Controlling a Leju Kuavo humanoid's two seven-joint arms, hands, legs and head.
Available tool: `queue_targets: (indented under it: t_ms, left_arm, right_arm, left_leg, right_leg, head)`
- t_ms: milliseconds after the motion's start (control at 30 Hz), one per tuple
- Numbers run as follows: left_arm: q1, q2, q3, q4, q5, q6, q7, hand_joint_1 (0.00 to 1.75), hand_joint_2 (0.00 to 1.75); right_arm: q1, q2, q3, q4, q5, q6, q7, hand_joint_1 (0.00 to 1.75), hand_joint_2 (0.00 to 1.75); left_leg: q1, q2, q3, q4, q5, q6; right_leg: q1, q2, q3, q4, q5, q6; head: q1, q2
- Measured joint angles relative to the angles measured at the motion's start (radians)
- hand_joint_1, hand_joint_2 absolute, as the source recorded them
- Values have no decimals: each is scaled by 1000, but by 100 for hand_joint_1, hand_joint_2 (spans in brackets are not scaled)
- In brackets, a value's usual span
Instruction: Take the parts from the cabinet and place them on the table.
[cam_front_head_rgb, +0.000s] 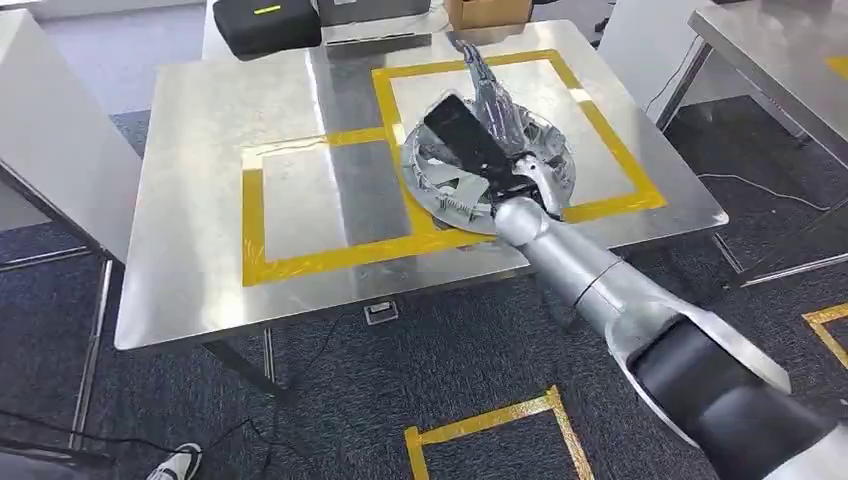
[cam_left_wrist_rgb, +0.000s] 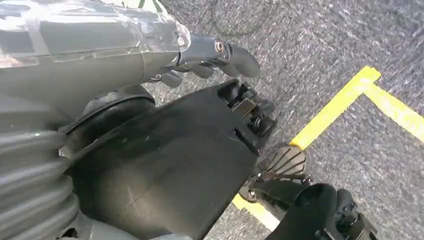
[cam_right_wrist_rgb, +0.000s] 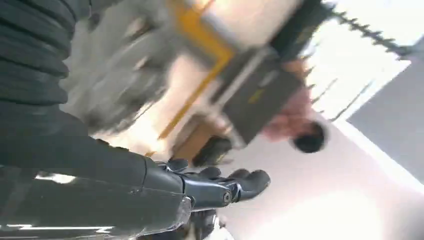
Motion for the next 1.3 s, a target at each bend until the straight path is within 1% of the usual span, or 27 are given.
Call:
queue_targets:
  t_ms: [33, 67, 100, 133, 200, 267, 367, 433, 500, 567, 667, 733, 900, 1033, 1100, 1167, 1200, 1300]
  left_arm:
    - [1, 0, 0, 0, 5, 6, 0, 0, 175]
    - [2, 1, 1, 0, 8, 13, -1, 0, 175]
    - [3, 2, 2, 0, 14, 19, -3, 0, 175]
    - [5, 3, 4, 1, 17, 26, -4, 0, 175]
    - [7, 6, 8, 2, 26, 39, -4, 0, 175]
    - [14, 8, 9, 2, 36, 54, -3, 0, 175]
    - [30, 15, 15, 2, 43, 66, 0, 0, 175]
    - [38, 21, 16, 2, 47, 67, 0, 0, 175]
    - [39, 24, 17, 2, 47, 67, 1, 0, 175]
    - [40, 28, 17, 2, 49, 67, 5, 0, 175]
    - [44, 34, 19, 2, 58, 65, 14, 0, 175]
    - [46, 40, 26, 2, 60, 64, 15, 0, 175]
    - [46, 46, 34, 2, 60, 64, 17, 0, 175]
    - [45, 50, 34, 2, 63, 65, 24, 0, 175]
    - [45, 51, 37, 2, 73, 67, 32, 0, 175]
    - [46, 56, 42, 2, 85, 67, 36, 0, 175]
    - [46, 59, 42, 2, 92, 67, 40, 0, 0]
    - [47, 72, 58, 2, 128, 65, 51, 0, 0]
  right_arm:
    - [33, 15, -23, -83, -142, 16, -42, 0, 175]
    - [68, 15, -44, -171, -244, 30, -74, 0, 175]
    - [103, 17, -64, -256, -308, 45, -108, 0, 175]
    - [135, 19, -76, -334, -344, 53, -140, 0, 175]
    - [212, 18, -105, -497, -378, 56, -191, 0, 175]
    - [291, 2, -138, -647, -403, 52, -220, 0, 175]
    - [391, -48, -201, -865, -418, 26, -223, 0, 175]
    - [428, -76, -234, -975, -421, 20, -220, 0, 175]
    - [454, -96, -257, -1056, -421, 15, -218, 0, 175]
    - [485, -119, -283, -1126, -418, -10, -214, 0, 175]
    - [555, -158, -339, -1232, -436, -42, -214, 0, 175]
    - [598, -184, -378, -1300, -448, -45, -214, 0, 175]
    - [642, -219, -433, -1398, -453, -45, -214, 0, 175]
    - [660, -233, -452, -1438, -445, -54, -217, 0, 175]
    - [707, -237, -476, -1460, -424, -77, -234, 0, 175]
    - [778, -239, -504, -1489, -415, -87, -265, 0, 175]
    - [808, -238, -518, -1501, -416, -91, -277, 0, 175]
    - [918, -236, -564, -1527, -424, -88, -319, 0, 175]
  left_leg:
    - [1, -2, 1, 0, 0, 0]
    - [1, -5, 1, 0, 0, 0]
    - [1, -6, 1, 0, -1, -1]
    - [1, -8, 1, 0, -1, -1]
    - [1, -14, 1, 0, -1, -1]
    - [1, -23, 2, 0, -1, -2]
    - [0, -31, 2, 0, -1, -2]
    - [-1, -32, 2, 0, -1, -2]
    - [-1, -33, 2, 0, -2, -2]
    - [-1, -36, 2, 0, -1, -2]
    - [-1, -41, 3, 0, -1, -2]
    - [-1, -41, 3, 0, -1, -2]
    - [0, -36, 4, 0, -2, -2]
    - [0, -28, 5, 0, -2, -2]
    - [0, -28, 6, 0, -2, -1]
    - [0, -28, 5, 0, -3, 0]
    - [0, -28, 6, 0, -4, -1]
    - [0, -27, 6, 0, -5, -1]
  right_leg:
    - [1, -1, 0, 0, -1, -1]
    - [1, -2, 0, 0, -1, -1]
    - [1, -2, 0, 0, -1, -1]
    - [1, -2, 1, 0, -1, -1]
    - [1, -4, 1, -1, -2, -2]
    - [0, -9, 3, -1, -3, -2]
    - [-1, -13, 6, -2, -4, -1]
    - [-2, -13, 6, -2, -4, 0]
    - [-2, -13, 6, -3, -4, 0]
    - [-2, -16, 8, -3, -5, 0]
    - [-2, -20, 11, -4, -6, 2]
    - [-2, -21, 11, -4, -6, 2]
    - [-2, -21, 11, -4, -7, 3]
    - [-1, -18, 11, -4, -7, 3]
    - [-1, -18, 11, -4, -7, 3]
    - [-1, -18, 12, -4, -8, 2]
    - [-1, -18, 12, -4, -8, 2]
    - [-1, -16, 12, -4, -9, 2]
  head:
    - [0, 0]
    - [3, 0]
    - [2, 0]
    - [2, 0]
    - [2, 0]
    - [2, 0]
    - [3, 0]
    - [3, 0]
    - [4, 0]
    - [3, 0]
    - [3, 0]
    - [3, 0]
    - [3, 0]
    - [3, 0]
    - [3, 0]
    - [4, 0]
    - [5, 0]
    - [4, 0]
